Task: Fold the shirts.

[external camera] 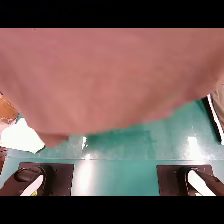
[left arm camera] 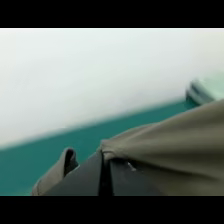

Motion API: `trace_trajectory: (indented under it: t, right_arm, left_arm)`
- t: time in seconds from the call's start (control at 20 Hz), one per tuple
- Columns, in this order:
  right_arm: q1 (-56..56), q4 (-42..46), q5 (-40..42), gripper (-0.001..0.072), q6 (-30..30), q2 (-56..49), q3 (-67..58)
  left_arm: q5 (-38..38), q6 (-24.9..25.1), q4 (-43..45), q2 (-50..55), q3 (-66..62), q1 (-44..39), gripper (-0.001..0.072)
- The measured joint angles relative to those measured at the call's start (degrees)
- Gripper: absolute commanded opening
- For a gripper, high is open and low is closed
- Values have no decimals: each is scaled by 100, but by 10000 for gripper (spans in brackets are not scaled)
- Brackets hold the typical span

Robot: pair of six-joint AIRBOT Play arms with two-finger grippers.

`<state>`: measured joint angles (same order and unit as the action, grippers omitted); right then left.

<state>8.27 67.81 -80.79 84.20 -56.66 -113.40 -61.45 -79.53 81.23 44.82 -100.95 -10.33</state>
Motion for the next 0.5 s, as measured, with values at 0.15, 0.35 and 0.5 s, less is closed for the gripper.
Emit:
trace_trajectory:
  t: [0.15,0.35,0.5]
  right_arm:
    - [-494,103,-474,15,72,-859,319]
    - [-922,323,-603,15,111,-1998,1309]
    - [-1036,374,-501,15,120,-2649,1838]
  left_arm:
    - [-1189,-4,-393,863,295,4,26]
    - [-1574,199,-957,2151,1410,4,27]
    - [-1145,494,-1154,3045,2114,4,26]
